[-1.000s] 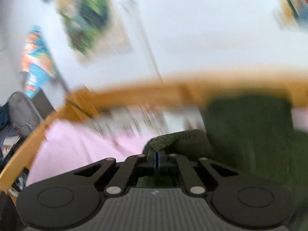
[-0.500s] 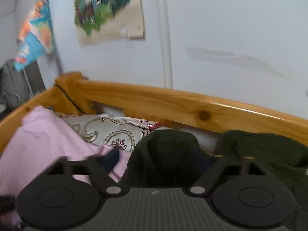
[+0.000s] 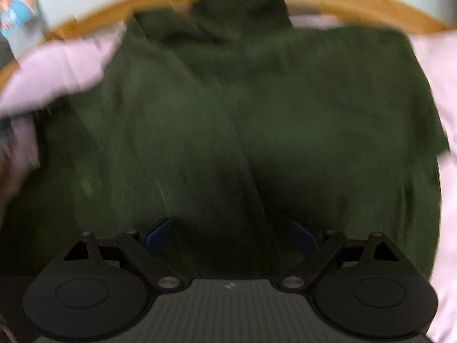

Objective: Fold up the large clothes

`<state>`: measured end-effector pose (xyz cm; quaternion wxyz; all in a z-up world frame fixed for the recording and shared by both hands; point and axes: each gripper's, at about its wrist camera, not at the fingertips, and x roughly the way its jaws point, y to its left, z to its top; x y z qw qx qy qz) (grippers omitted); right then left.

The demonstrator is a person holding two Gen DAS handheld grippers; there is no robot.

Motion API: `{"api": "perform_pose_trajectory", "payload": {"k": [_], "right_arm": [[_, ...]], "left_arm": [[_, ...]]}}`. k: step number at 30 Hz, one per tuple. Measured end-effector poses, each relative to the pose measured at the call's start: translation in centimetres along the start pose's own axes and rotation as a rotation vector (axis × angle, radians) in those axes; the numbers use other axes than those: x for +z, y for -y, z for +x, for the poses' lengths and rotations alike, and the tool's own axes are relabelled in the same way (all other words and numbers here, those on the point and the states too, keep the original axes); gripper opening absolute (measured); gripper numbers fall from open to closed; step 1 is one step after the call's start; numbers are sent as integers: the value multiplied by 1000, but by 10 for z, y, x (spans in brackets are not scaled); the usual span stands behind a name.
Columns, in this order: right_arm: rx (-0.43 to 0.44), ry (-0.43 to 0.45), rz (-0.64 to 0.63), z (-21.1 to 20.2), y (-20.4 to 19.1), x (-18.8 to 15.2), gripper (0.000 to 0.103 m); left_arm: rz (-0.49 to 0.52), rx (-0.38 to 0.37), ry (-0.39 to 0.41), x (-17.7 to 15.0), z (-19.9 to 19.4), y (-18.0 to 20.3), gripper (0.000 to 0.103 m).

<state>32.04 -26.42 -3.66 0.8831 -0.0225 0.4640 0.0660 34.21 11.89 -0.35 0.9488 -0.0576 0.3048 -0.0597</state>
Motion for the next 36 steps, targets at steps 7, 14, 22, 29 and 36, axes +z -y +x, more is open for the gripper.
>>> {"api": "perform_pose_trajectory", "payload": {"k": [7, 14, 22, 29, 36], "right_arm": [[6, 78, -65, -44, -1, 6, 7], [-159, 108, 39, -55, 53, 45, 33], [-188, 346, -129, -31, -16, 74, 73], [92, 391, -213, 50, -91, 168, 69], [160, 426, -195, 106, -133, 244, 3]], "left_arm": [[-6, 14, -10, -1, -2, -8, 39], [12, 29, -13, -2, -2, -7, 37], [10, -3, 31, -1, -10, -4, 59], [34, -44, 48, -4, -5, 8, 78], [38, 8, 0, -8, 11, 8, 48]]}}
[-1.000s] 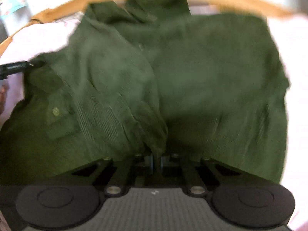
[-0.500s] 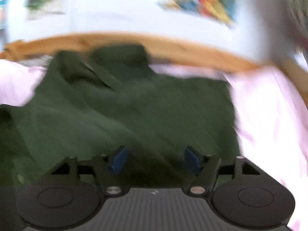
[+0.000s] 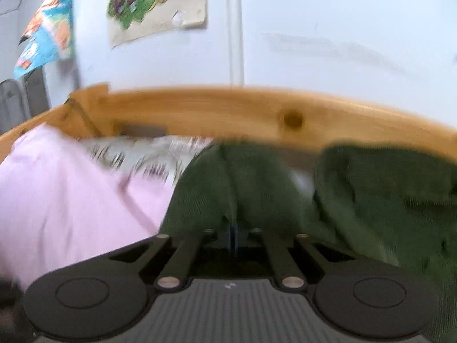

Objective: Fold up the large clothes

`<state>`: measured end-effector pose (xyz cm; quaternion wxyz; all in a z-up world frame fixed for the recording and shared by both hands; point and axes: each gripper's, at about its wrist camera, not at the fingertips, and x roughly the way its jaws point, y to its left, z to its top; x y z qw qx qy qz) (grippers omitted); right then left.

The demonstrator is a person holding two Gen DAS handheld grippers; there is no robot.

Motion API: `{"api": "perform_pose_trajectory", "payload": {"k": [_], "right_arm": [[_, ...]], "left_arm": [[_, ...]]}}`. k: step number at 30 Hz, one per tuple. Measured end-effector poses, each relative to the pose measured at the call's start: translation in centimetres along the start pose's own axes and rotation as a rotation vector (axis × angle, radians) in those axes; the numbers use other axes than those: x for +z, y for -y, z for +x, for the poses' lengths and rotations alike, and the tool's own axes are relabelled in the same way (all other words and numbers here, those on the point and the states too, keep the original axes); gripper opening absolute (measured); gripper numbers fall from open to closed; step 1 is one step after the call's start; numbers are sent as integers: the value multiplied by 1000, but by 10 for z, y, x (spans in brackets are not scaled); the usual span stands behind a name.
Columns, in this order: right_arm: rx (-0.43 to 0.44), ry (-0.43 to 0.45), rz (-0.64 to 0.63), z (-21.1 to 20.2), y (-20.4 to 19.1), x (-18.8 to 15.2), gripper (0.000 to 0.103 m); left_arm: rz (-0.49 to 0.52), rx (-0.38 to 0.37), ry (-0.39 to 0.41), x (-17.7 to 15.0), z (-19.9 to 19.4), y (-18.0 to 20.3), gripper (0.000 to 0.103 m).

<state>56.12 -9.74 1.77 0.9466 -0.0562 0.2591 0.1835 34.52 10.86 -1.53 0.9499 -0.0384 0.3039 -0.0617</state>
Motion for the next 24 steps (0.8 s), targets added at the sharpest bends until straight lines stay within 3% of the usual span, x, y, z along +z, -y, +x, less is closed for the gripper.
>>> {"api": "perform_pose_trajectory", "payload": {"k": [1, 3, 6, 8, 9, 10, 12, 15, 17, 20, 24], "right_arm": [[7, 28, -10, 5, 0, 5, 2], [-19, 49, -31, 14, -4, 11, 2], [-36, -7, -33, 38, 1, 8, 3], [-36, 14, -34, 29, 3, 2, 12], [-20, 31, -16, 16, 8, -1, 28], [-4, 51, 1, 0, 15, -4, 51], [-40, 112, -1, -34, 30, -9, 68], [-231, 175, -6, -70, 61, -7, 71], [-398, 169, 83, -76, 89, 0, 71], [-456, 153, 260, -69, 128, 10, 71], [-478, 85, 310, -42, 147, 18, 65]], "left_arm": [[-17, 5, -14, 0, 2, -2, 35], [-61, -15, -28, 1, 6, -10, 34], [-89, -24, -28, 2, 7, -13, 34], [-74, -15, -30, 1, 7, -11, 34], [-68, -12, -28, 1, 7, -10, 34], [-64, -9, -27, 0, 7, -9, 36], [-70, -20, -22, 0, 5, -11, 36], [-102, -48, -10, 3, 2, -14, 46], [-120, -52, 9, 4, -2, -15, 60], [-133, -57, 49, 4, -9, -15, 82], [-99, -48, 66, 4, -12, -9, 87]]}}
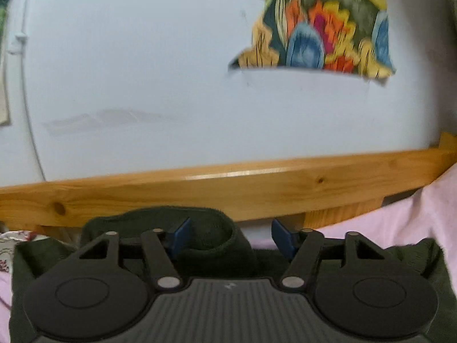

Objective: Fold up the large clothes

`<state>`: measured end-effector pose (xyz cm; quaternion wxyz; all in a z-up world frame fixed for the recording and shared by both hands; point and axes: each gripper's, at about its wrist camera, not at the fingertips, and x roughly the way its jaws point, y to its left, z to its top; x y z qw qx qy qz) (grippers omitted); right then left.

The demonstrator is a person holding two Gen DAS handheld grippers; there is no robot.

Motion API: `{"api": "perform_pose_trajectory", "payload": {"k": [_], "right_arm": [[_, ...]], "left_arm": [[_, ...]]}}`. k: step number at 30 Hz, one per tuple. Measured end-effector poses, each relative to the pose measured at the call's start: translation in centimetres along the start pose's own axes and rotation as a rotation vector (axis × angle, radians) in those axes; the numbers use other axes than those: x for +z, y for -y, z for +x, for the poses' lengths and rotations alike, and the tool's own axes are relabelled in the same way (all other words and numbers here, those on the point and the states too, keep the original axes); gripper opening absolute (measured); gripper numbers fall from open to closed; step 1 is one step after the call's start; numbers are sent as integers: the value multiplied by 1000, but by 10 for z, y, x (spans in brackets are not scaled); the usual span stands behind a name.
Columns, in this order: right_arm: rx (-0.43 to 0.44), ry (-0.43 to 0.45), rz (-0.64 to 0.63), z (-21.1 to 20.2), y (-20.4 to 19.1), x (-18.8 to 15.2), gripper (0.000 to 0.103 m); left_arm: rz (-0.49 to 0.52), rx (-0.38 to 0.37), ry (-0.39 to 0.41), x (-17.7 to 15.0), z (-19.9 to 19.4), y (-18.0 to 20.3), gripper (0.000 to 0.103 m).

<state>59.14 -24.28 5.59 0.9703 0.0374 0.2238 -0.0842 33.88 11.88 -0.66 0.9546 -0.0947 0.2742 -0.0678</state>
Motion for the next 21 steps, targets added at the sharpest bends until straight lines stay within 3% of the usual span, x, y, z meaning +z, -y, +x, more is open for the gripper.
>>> {"api": "perform_pose_trajectory", "payload": {"k": [2, 3, 4, 6, 9, 14, 19, 21], "right_arm": [[1, -43, 24, 12, -1, -3, 51], [-6, -50, 34, 13, 1, -5, 25], [-12, -48, 42, 14, 2, -5, 15], [0, -4, 51, 0, 7, -6, 8], [27, 65, -36, -32, 4, -9, 7], [93, 215, -178, -123, 4, -20, 7], [143, 324, -193, -219, 25, -67, 7], [118, 359, -284, -252, 22, -107, 7]], "left_arm": [[13, 3, -6, -1, 3, 2, 87], [14, 3, -10, -1, 4, 1, 87], [13, 1, -11, -1, 4, 1, 87], [5, -6, -10, 0, 3, 0, 87], [-11, -31, -2, 2, 1, -3, 87], [-32, -96, 15, 5, -5, -2, 82], [-25, -189, 63, 6, -21, 7, 81], [-54, -244, 66, 7, -28, 10, 81]]}}
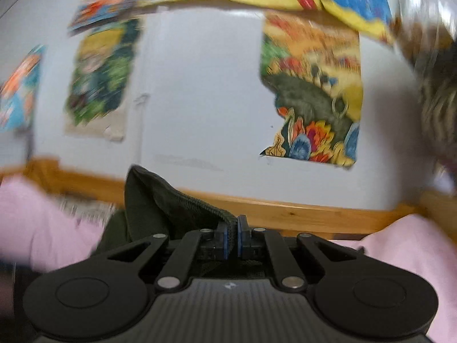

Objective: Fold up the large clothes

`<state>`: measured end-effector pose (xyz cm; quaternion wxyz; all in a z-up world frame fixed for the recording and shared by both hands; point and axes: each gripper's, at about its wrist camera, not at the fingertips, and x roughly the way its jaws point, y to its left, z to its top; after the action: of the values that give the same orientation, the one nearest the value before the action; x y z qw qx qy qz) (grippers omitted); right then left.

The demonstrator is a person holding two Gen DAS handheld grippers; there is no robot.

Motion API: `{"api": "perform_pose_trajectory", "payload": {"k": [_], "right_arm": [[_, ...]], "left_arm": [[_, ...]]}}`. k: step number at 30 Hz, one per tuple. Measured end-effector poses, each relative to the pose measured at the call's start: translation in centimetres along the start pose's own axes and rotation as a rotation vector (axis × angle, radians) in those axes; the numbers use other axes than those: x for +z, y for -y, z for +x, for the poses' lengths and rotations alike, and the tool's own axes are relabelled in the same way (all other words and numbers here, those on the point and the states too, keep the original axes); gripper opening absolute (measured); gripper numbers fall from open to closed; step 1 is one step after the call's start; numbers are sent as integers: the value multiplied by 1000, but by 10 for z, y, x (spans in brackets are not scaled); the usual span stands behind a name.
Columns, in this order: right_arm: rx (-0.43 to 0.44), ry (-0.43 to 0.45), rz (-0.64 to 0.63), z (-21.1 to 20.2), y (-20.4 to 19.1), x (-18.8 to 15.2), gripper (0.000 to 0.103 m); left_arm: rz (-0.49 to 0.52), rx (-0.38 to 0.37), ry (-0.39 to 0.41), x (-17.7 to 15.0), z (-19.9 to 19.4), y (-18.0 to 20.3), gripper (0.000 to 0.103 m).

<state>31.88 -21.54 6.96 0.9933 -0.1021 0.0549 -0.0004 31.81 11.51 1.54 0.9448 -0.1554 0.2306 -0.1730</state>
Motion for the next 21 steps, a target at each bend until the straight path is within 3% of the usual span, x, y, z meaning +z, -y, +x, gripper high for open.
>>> {"api": "perform_pose_trajectory", "payload": {"k": [2, 5, 10, 11, 13, 17, 21], "right_arm": [[4, -3, -73, -34, -18, -26, 7], [1, -87, -80, -60, -32, -66, 8], [11, -227, 90, -82, -29, -109, 16], [20, -234, 126, -86, -24, -110, 20], [25, -229, 181, -91, -11, -107, 55], [34, -159, 287, -89, 12, -81, 70], [191, -116, 306, -51, -1, -34, 84]], "left_arm": [[-37, -60, 6, 0, -6, 2, 81], [-62, -135, 10, 1, -13, 7, 82], [-116, -229, -53, -5, -12, 10, 83], [-127, -242, -67, -7, -10, 11, 84], [-130, -264, -84, -10, -7, 12, 86], [-113, -286, -92, -12, 0, 14, 93], [-110, -263, -109, -13, 5, 12, 93]]}}
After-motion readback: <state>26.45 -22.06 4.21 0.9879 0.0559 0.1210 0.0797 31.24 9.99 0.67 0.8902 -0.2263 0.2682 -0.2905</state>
